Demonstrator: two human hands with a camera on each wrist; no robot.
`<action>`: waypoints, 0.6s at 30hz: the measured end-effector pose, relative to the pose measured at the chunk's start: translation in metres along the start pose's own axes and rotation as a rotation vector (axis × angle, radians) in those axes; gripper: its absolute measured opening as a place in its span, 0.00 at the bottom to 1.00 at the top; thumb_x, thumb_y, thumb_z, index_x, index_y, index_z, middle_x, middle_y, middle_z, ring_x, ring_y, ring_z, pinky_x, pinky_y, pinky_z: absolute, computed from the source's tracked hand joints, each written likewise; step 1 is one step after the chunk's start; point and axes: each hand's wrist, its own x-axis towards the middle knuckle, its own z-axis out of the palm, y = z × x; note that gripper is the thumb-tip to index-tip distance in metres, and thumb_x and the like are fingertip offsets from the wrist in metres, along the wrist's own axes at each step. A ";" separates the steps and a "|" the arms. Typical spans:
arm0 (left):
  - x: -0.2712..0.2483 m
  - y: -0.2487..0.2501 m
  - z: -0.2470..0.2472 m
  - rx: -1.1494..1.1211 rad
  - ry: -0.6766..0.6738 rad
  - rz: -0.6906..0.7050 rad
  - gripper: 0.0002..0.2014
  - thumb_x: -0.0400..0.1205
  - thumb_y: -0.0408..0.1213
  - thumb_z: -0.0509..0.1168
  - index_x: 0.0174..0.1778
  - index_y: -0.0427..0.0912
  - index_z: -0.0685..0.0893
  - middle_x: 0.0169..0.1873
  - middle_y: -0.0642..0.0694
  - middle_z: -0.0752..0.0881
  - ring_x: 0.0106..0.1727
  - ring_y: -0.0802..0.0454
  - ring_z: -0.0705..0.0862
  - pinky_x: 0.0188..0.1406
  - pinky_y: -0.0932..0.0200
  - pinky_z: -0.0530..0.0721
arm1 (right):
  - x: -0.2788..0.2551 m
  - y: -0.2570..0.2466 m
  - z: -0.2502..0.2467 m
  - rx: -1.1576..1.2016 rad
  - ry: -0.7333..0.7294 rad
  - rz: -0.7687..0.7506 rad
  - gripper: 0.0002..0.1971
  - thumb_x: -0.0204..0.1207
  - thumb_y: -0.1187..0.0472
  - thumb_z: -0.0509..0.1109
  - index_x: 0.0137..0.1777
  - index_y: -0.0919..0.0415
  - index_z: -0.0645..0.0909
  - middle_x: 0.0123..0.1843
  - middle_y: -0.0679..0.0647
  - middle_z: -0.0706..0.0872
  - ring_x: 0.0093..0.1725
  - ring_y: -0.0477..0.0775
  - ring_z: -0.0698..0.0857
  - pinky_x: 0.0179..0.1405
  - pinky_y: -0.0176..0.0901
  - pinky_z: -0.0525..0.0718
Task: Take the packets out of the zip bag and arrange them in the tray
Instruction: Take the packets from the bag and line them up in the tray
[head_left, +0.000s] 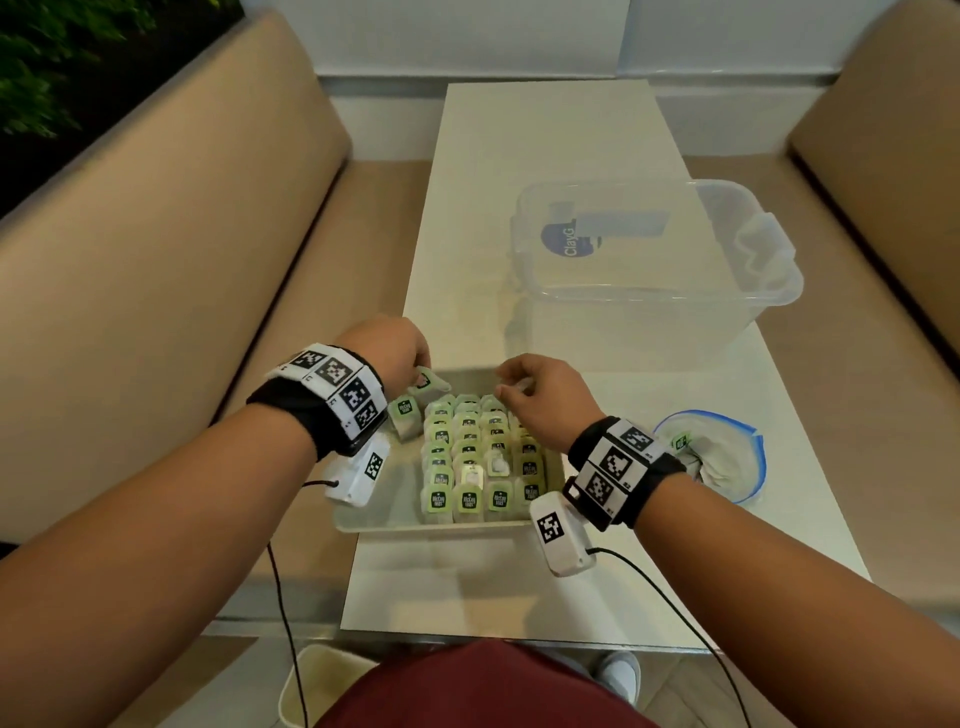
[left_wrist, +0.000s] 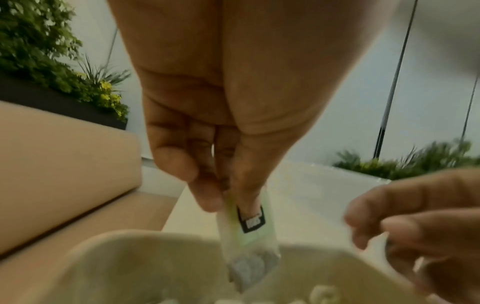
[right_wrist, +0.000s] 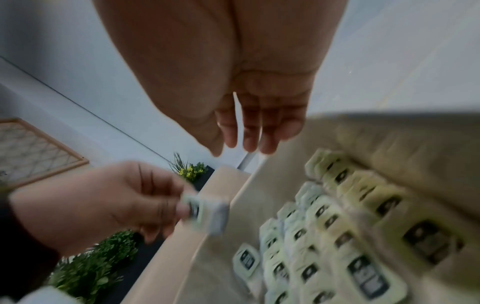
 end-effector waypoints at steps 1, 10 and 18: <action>0.004 -0.001 0.003 0.060 -0.042 -0.045 0.07 0.80 0.37 0.71 0.52 0.49 0.90 0.47 0.48 0.90 0.45 0.47 0.86 0.43 0.57 0.81 | 0.001 0.005 -0.006 -0.033 0.018 0.015 0.11 0.79 0.58 0.72 0.60 0.58 0.86 0.56 0.53 0.89 0.55 0.52 0.86 0.59 0.42 0.82; 0.027 0.016 0.038 0.348 -0.326 -0.142 0.15 0.86 0.34 0.60 0.67 0.34 0.81 0.66 0.39 0.83 0.64 0.44 0.83 0.28 0.67 0.74 | 0.002 0.041 -0.027 -0.288 -0.090 0.118 0.08 0.77 0.58 0.71 0.54 0.58 0.80 0.56 0.57 0.80 0.52 0.59 0.82 0.49 0.45 0.78; 0.005 0.040 0.046 0.232 -0.188 -0.297 0.06 0.76 0.24 0.62 0.43 0.36 0.84 0.35 0.42 0.84 0.38 0.42 0.86 0.42 0.54 0.85 | 0.001 0.050 -0.027 -0.112 -0.181 0.153 0.07 0.76 0.66 0.65 0.40 0.54 0.73 0.45 0.58 0.86 0.45 0.63 0.88 0.46 0.56 0.89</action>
